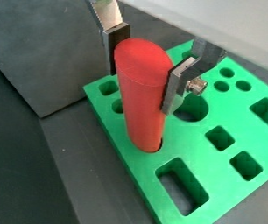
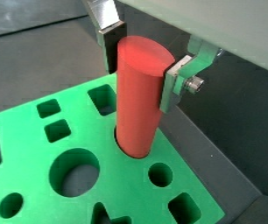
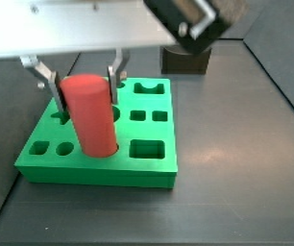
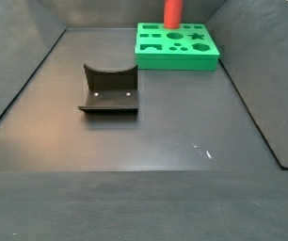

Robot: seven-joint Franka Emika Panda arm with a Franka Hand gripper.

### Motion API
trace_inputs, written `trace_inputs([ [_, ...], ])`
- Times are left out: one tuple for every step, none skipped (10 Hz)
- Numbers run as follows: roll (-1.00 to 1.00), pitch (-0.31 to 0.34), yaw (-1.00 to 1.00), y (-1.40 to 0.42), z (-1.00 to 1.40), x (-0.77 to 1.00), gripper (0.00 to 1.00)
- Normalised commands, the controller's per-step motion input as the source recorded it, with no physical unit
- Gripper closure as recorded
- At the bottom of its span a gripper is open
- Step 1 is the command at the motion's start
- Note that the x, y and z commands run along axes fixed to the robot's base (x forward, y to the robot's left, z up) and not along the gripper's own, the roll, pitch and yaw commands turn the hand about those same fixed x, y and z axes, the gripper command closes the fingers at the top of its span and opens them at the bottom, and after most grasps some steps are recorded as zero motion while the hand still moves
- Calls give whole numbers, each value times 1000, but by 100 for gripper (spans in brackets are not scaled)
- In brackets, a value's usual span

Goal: Insert the oval object.

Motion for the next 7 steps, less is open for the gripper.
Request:
trace_inputs([
  [0, -61, 0, -77, -303, 0, 100],
  [0, 0, -9, -29, -269, 74, 100],
  [0, 0, -3, 0, -229, 77, 100],
  [0, 0, 0, 0, -274, 40, 100],
  [0, 0, -3, 3, -297, 31, 100],
  [-30, 31, -3, 0, 0, 37, 100],
  [0, 0, 0, 0, 0, 0, 100],
])
